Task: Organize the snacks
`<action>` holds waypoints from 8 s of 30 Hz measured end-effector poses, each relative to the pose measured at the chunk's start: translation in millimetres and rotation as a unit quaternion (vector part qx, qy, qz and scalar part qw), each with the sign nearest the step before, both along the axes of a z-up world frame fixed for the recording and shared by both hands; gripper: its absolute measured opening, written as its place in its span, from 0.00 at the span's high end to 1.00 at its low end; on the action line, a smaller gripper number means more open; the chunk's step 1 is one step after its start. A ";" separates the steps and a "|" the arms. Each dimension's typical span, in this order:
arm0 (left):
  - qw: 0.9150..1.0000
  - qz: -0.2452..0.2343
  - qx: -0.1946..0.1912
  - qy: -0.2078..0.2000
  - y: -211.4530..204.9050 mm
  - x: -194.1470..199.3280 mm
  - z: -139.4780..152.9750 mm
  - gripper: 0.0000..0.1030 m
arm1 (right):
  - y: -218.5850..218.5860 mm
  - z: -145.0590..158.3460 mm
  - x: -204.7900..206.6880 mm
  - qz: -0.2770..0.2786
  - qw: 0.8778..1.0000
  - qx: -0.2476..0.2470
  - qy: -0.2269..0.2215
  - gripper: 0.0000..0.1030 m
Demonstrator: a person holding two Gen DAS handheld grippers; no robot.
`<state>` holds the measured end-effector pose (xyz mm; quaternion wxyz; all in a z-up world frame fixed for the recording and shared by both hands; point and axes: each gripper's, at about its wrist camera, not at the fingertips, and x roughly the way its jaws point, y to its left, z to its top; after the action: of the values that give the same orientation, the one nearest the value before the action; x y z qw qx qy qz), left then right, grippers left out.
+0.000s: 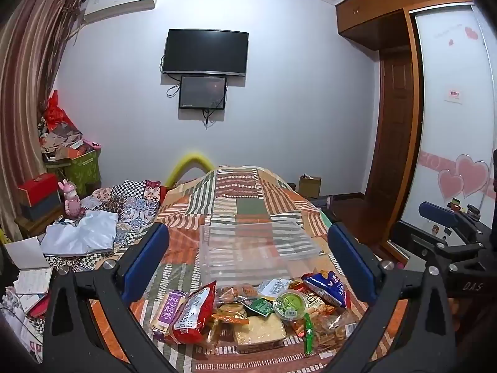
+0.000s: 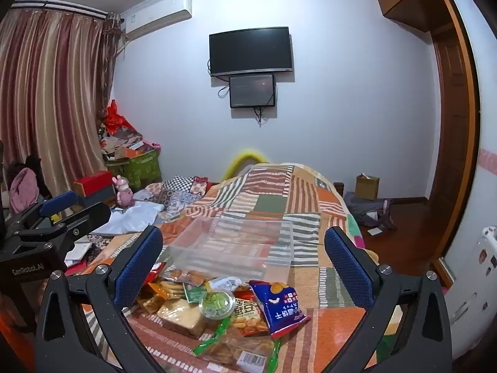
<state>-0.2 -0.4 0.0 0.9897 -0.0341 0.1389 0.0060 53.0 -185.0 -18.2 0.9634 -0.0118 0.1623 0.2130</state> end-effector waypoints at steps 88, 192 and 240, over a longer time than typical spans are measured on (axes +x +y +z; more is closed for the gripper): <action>1.000 -0.021 -0.008 0.013 -3.3 3.9 -6.7 0.00 | 6.6 1.0 -1.4 0.006 1.000 0.008 0.000 0.00; 0.978 -0.045 -0.085 0.183 65.3 180.5 -76.7 0.47 | 19.7 -65.1 157.1 0.043 0.983 0.004 0.176 0.47; 0.933 -0.080 -0.067 0.344 39.6 292.9 -152.5 0.39 | 70.3 -120.6 233.4 0.065 0.955 -0.082 0.276 0.40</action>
<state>292.7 39.2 -152.4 0.8738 -0.0853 0.4734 -0.0715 286.3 -114.7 -138.8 0.8609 -0.0423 0.4376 0.2560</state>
